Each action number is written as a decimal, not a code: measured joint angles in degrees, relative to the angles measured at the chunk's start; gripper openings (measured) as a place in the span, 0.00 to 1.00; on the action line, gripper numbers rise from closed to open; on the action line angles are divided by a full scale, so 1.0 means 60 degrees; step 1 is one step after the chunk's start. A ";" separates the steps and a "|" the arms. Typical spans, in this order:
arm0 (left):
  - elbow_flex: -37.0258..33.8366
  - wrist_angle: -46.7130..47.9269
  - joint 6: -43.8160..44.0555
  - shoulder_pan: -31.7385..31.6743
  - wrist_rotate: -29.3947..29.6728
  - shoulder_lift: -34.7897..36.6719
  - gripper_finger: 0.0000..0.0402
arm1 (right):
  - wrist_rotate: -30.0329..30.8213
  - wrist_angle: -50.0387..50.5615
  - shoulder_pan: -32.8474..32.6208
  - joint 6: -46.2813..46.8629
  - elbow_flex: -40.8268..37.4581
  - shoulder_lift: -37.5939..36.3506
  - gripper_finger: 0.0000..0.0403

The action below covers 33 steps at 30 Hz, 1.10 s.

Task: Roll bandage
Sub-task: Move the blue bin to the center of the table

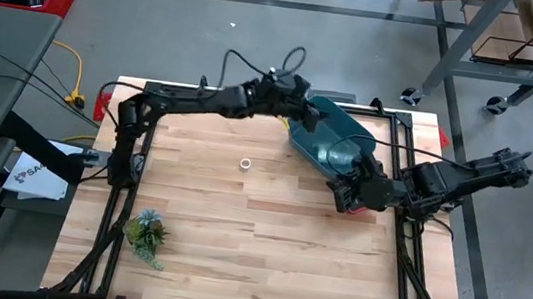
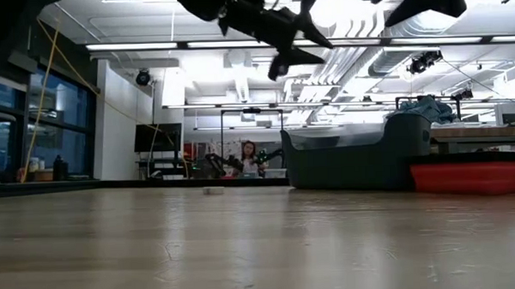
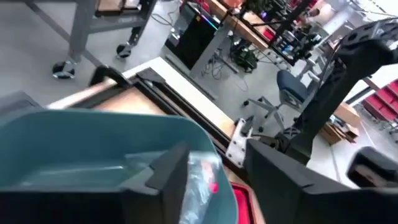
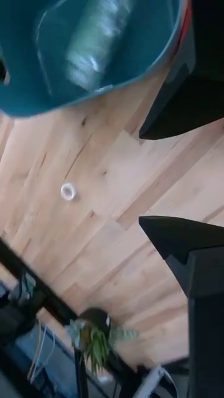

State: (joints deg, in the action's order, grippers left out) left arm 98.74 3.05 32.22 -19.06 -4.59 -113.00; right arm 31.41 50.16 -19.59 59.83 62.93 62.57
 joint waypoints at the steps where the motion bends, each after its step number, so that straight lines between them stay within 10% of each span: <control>1: 0.0000 0.0188 -0.0092 -0.0096 -0.0055 0.0144 0.41 | 0.0062 0.0204 0.0016 0.0186 0.0001 0.0000 0.51; 11: -0.0313 0.4015 -0.2706 -0.1114 -0.0423 0.2701 0.51 | 0.1232 0.3996 0.1083 0.5193 -0.0003 -0.0007 0.46; 17: -0.1297 0.4055 -0.3087 -0.1575 -0.0893 0.5082 0.47 | 0.2114 0.3528 0.2830 0.4100 -0.0003 -0.0074 0.06; 22: -0.1362 0.4352 -0.3641 -0.1392 -0.1370 0.7023 0.23 | 0.1837 0.1915 0.5375 0.2245 -0.0003 0.0202 0.01; 25: -0.1370 0.4593 -0.3461 -0.1165 -0.1399 0.7882 0.04 | 0.0776 0.0346 0.7134 0.0748 -0.0003 0.0613 0.00; 31: -0.1370 0.4709 -0.2899 -0.0663 -0.2293 0.9189 0.01 | -0.5086 -0.1648 1.0799 -0.1794 -0.0003 0.2084 0.00; 33: -0.1370 0.4837 -0.2887 -0.0453 -0.2390 0.9549 0.01 | -0.5461 -0.1611 1.1297 -0.1792 -0.0003 0.2438 0.00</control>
State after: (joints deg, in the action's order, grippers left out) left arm 90.52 32.07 14.90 -21.78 -18.93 -55.71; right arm -1.36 40.49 48.19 49.08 62.92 77.19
